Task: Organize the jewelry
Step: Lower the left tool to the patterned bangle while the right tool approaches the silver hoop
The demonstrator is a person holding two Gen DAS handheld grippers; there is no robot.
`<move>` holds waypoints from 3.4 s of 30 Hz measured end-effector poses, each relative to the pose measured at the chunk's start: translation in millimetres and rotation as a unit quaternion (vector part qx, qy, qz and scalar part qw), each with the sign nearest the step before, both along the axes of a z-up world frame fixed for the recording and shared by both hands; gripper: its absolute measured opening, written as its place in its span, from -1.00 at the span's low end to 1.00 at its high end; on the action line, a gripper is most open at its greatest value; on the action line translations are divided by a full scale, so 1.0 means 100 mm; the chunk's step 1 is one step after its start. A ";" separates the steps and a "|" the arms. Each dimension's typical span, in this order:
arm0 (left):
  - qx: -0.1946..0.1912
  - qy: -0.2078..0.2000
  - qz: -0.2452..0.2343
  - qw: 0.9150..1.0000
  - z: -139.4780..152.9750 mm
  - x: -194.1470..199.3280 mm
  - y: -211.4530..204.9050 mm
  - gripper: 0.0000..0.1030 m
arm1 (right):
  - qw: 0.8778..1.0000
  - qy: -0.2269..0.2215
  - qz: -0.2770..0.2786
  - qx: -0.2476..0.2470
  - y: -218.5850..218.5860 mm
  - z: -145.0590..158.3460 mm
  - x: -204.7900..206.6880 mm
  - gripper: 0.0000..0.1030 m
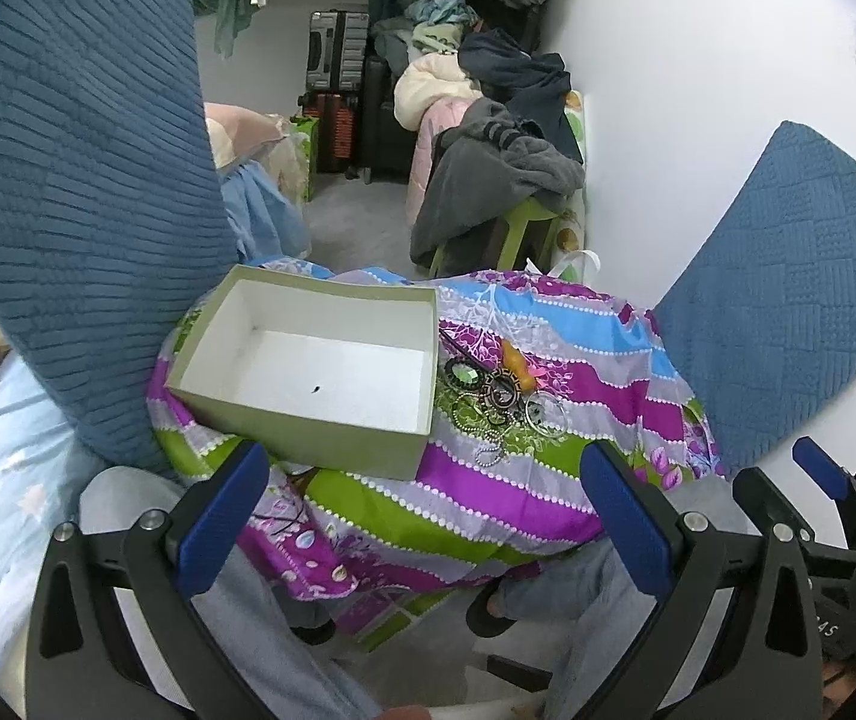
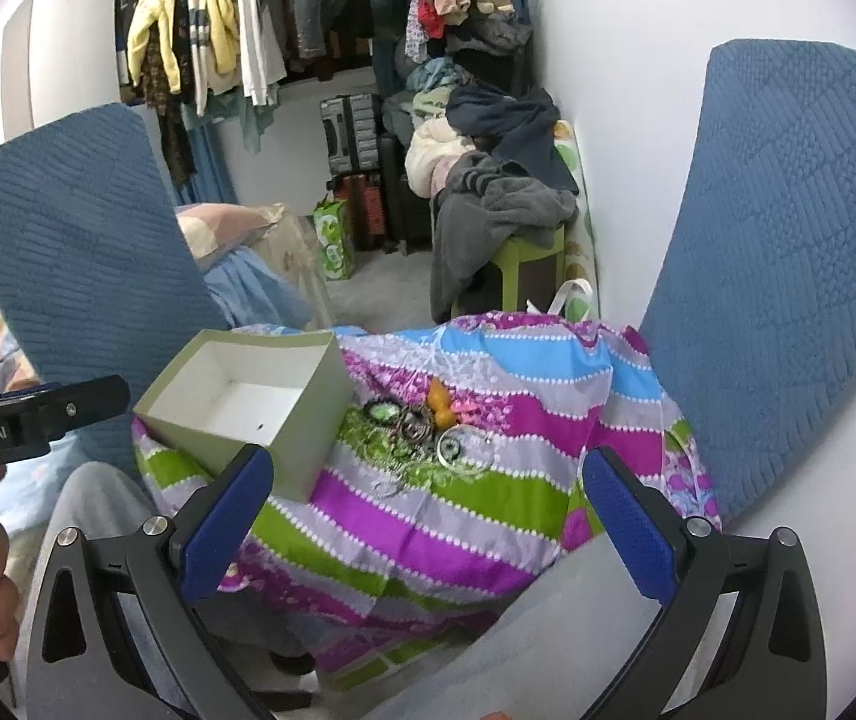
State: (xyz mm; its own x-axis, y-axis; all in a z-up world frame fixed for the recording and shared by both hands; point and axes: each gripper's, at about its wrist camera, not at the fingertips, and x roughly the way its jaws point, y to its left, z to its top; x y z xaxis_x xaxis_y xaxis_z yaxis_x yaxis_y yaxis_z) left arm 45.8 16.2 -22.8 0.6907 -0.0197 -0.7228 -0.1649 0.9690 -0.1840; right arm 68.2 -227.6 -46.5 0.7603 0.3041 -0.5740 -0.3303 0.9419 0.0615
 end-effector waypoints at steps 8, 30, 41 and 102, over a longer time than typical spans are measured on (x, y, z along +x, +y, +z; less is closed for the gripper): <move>-0.017 0.001 -0.017 1.000 -0.16 0.31 -0.08 0.99 | 1.000 0.022 -0.004 0.019 -0.10 -0.23 0.37 0.68; -0.059 0.056 -0.106 0.991 -0.90 1.23 -0.72 0.23 | 0.998 0.049 0.003 0.040 -0.40 -0.93 1.36 0.31; -0.094 0.129 -0.081 0.984 -1.60 1.69 -0.76 -0.12 | 0.985 0.149 0.077 0.041 -0.23 -1.62 1.78 -0.39; -0.022 0.133 -0.113 0.984 -2.09 2.38 -0.90 -0.74 | 0.983 0.172 0.052 -0.049 -0.18 -1.97 1.89 0.19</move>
State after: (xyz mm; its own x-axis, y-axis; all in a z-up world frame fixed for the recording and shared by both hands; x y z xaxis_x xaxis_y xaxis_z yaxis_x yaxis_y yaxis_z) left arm 283.7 -73.8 -231.6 0.4519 -0.1862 -0.8724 0.0063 0.9786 -0.2056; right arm 257.4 -245.4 -243.4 0.4842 0.3008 -0.8216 -0.4010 0.9109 0.0972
